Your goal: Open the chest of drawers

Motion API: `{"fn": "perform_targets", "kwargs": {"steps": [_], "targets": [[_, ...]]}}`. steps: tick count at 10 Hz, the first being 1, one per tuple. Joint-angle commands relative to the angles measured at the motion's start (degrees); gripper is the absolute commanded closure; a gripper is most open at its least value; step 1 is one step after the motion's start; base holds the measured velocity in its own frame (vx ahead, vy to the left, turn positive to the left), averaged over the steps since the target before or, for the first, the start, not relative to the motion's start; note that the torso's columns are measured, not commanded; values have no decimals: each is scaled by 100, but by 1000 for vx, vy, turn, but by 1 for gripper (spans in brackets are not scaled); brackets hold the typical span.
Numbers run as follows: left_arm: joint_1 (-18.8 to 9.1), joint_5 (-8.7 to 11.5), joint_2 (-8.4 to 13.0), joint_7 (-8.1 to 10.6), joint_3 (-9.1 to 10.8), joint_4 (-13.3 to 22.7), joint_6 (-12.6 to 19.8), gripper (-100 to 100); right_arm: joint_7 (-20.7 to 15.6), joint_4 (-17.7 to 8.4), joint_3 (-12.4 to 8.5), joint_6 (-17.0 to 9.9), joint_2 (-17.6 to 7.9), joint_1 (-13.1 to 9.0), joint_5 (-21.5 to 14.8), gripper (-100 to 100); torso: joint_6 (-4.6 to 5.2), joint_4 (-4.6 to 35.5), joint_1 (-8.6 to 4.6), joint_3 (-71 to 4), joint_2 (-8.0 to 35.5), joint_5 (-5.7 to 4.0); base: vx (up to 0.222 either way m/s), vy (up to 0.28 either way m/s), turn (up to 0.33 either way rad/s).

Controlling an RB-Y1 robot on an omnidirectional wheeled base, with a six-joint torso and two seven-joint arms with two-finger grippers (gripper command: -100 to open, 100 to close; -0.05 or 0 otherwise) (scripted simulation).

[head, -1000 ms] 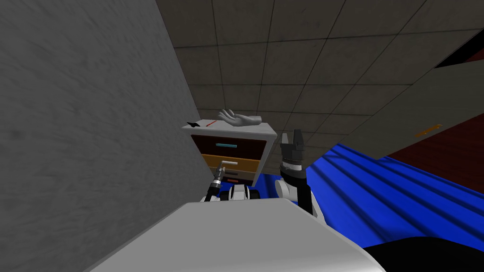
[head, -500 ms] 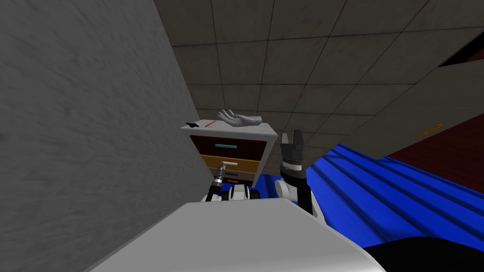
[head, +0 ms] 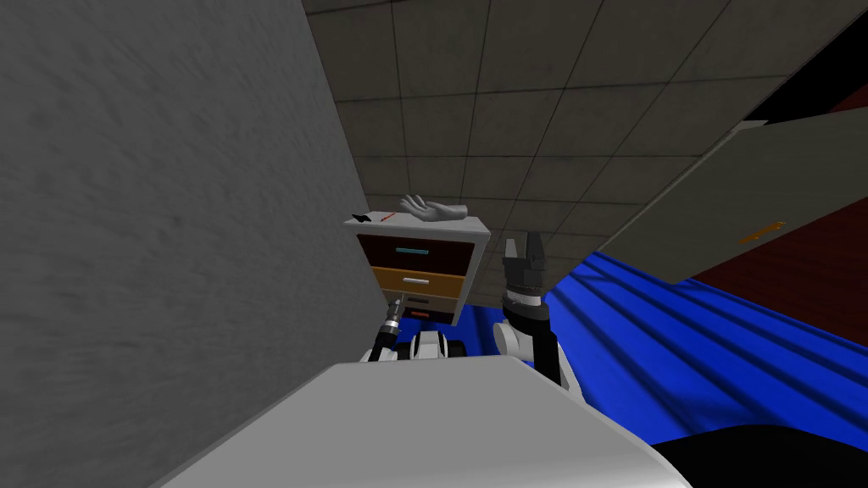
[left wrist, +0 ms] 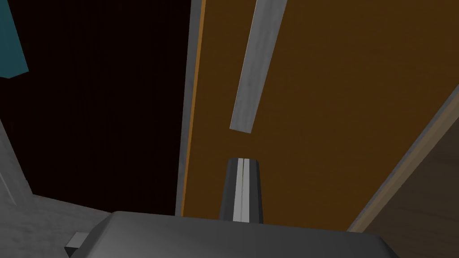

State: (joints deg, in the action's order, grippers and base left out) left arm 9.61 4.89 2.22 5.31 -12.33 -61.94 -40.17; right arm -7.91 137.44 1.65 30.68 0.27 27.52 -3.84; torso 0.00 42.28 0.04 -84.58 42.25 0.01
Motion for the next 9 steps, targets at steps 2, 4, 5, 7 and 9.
{"fn": "perform_targets", "kwargs": {"steps": [2,4,5,7,9], "targets": [[-12,3,270,1,2,-14,23,-100,0,1,0,1,0,2,0,0,-1,-14,-13,-29,-46,-5,-4,0,-2],[-51,10,494,2,11,-32,71,-100,0,1,0,1,0,3,0,0,0,-5,-7,-11,-16,-2,38,-9,-1],[-171,26,442,-1,47,-40,237,-100,0,1,0,1,0,3,0,0,0,-1,-5,-2,-3,-2,123,-8,-11],[-302,42,314,-6,90,-22,428,-100,0,2,0,1,0,4,0,0,0,-6,-8,-13,-19,-3,150,-26,-7],[-318,43,129,-7,96,-16,455,-100,0,2,0,1,0,3,0,0,0,4,-4,10,19,-1,66,-12,-2]]}}
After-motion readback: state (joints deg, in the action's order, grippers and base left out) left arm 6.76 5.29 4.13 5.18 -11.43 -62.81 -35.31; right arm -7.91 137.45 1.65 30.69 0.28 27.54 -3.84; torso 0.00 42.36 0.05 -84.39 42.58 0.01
